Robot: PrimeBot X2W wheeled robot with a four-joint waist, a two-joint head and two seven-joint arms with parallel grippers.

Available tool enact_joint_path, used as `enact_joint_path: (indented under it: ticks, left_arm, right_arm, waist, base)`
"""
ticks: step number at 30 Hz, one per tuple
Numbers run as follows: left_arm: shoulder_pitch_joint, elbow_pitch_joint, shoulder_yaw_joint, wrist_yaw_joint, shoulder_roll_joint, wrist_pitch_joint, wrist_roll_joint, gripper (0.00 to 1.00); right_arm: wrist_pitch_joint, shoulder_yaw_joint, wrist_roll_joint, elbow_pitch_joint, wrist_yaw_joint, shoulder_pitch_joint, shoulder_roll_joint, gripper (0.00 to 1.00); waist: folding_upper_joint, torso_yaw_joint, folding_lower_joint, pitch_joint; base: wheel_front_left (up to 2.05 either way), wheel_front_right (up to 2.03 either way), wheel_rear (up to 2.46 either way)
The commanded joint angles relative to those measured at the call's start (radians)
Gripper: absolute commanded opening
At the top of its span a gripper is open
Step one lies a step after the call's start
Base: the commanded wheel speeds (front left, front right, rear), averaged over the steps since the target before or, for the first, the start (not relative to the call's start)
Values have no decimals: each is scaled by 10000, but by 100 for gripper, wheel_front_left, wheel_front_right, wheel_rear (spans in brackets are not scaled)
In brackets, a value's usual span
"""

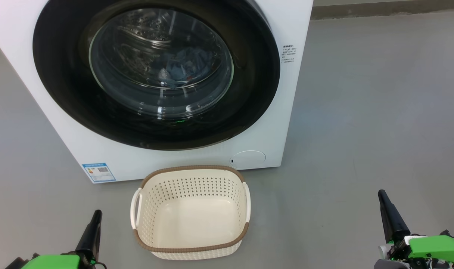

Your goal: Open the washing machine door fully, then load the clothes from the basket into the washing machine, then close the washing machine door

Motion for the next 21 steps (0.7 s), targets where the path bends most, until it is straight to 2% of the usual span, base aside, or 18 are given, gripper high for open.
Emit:
enact_joint_path:
  ticks: [1, 21]
  left_arm:
    - [-412, -188, 349, -71, 217, 60, -81, 0]
    - [-412, -188, 349, -71, 217, 60, -81, 0]
  right_arm:
    - [92, 191, 51, -246, 16, -393, -20, 0]
    - [111, 167, 31, -245, 16, -395, -3, 0]
  waist:
    - [0, 0, 0, 0]
    - [0, 0, 0, 0]
  base:
    - [0, 0, 0]
    - [0, 0, 0]
